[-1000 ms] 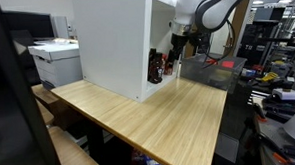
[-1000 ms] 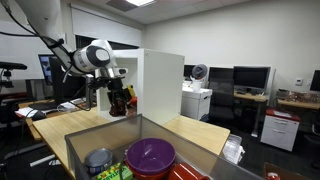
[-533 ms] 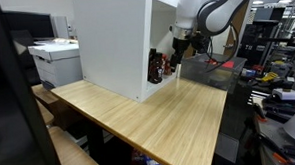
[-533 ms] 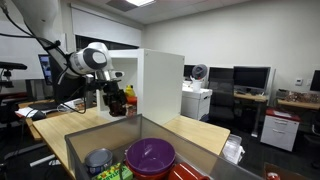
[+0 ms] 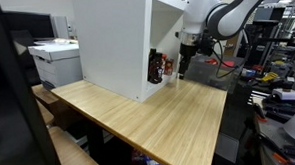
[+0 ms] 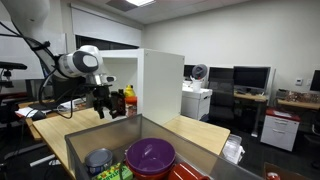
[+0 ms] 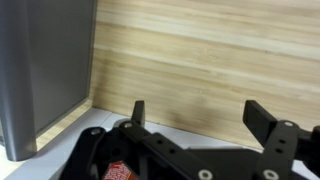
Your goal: Put the canned food in the white shelf
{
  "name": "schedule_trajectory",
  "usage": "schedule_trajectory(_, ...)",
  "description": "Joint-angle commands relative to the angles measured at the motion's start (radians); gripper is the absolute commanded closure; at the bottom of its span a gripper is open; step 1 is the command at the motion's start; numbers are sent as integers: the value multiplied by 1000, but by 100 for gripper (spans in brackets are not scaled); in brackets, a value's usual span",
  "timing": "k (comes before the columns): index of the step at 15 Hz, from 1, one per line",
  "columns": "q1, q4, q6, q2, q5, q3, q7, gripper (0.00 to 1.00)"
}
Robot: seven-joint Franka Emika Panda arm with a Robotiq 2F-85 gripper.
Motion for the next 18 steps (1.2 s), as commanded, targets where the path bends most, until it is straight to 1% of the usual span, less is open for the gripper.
schedule_trajectory(1,-8,-91,-20,-109,-11,27,1,0)
schedule_trajectory(3,-9,-116,-33,-142,-6,40,-1,0)
schedule_trajectory(4,-13,-138,-45,-178,1,56,-6,0)
schedule_trajectory(8,-27,-167,-67,-245,2,80,3,0)
schedule_trajectory(10,-43,-174,-88,-271,7,90,12,0)
schedule_trajectory(11,-53,-176,-96,-280,-9,96,35,0)
schedule_trajectory(13,-69,-185,-106,-307,2,104,31,0)
schedule_trajectory(18,-81,-210,-123,-362,13,124,24,0)
